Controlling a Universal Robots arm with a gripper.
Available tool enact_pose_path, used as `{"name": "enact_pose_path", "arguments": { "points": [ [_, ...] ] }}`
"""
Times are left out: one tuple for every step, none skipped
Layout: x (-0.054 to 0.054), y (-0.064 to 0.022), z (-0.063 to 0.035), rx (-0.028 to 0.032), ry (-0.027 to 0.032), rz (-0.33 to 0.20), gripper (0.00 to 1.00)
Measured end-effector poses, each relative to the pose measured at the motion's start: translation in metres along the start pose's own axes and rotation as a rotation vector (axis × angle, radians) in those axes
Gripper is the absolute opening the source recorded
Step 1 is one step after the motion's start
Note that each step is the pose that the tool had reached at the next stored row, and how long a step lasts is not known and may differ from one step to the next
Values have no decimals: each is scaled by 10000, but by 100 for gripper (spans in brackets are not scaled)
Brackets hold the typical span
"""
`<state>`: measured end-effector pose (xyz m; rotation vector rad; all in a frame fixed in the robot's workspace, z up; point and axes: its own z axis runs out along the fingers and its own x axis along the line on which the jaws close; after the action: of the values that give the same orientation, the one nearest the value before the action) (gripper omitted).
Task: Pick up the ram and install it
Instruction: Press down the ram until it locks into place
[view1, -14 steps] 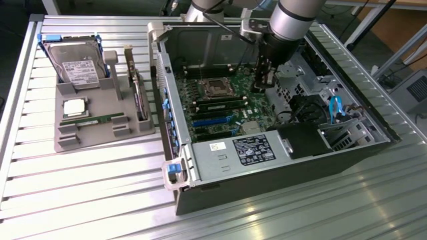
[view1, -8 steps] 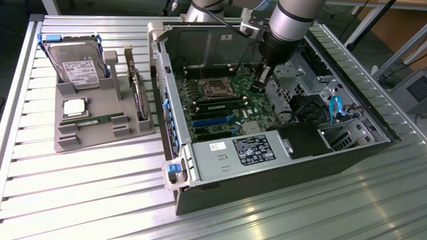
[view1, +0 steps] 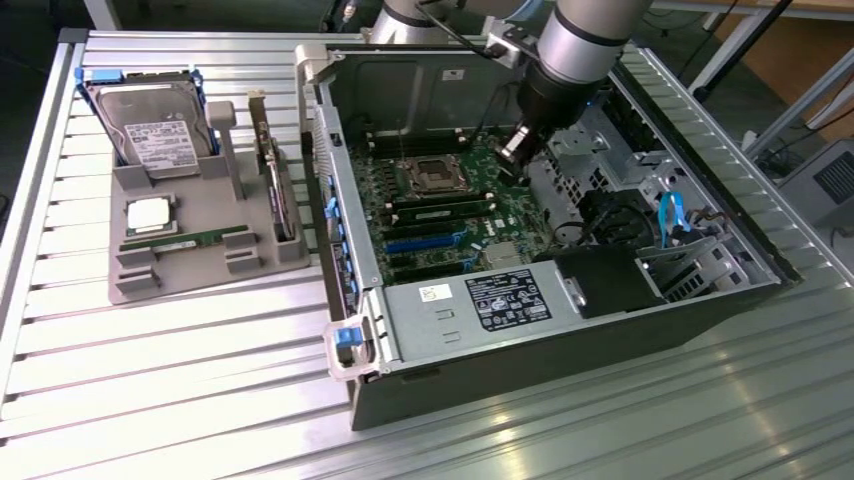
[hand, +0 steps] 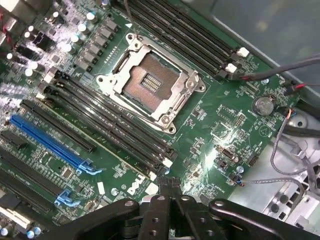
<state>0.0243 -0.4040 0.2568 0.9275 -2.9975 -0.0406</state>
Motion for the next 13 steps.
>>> {"name": "enact_pose_path", "arguments": {
  "points": [
    [0, 0, 1, 1, -9, 355, 10],
    [0, 0, 3, 4, -23, 890, 10],
    [0, 0, 5, 6, -34, 1310, 10],
    [0, 0, 8, 8, -50, 1937, 10],
    [0, 0, 13, 11, -67, 2590, 10],
    [0, 0, 16, 13, -79, 3072, 10],
    [0, -1, 19, 16, -95, 3707, 10],
    [0, -1, 20, 18, -110, 4249, 10],
    [0, 0, 20, 19, -124, 4750, 10],
    [0, 0, 9, 22, -130, 5054, 10],
    [0, 1, -44, 22, -136, 5258, 10],
    [0, 3, -95, 22, -139, 5365, 10],
    [-1, 3, -130, 23, -143, 5521, 10]
  ]
}}
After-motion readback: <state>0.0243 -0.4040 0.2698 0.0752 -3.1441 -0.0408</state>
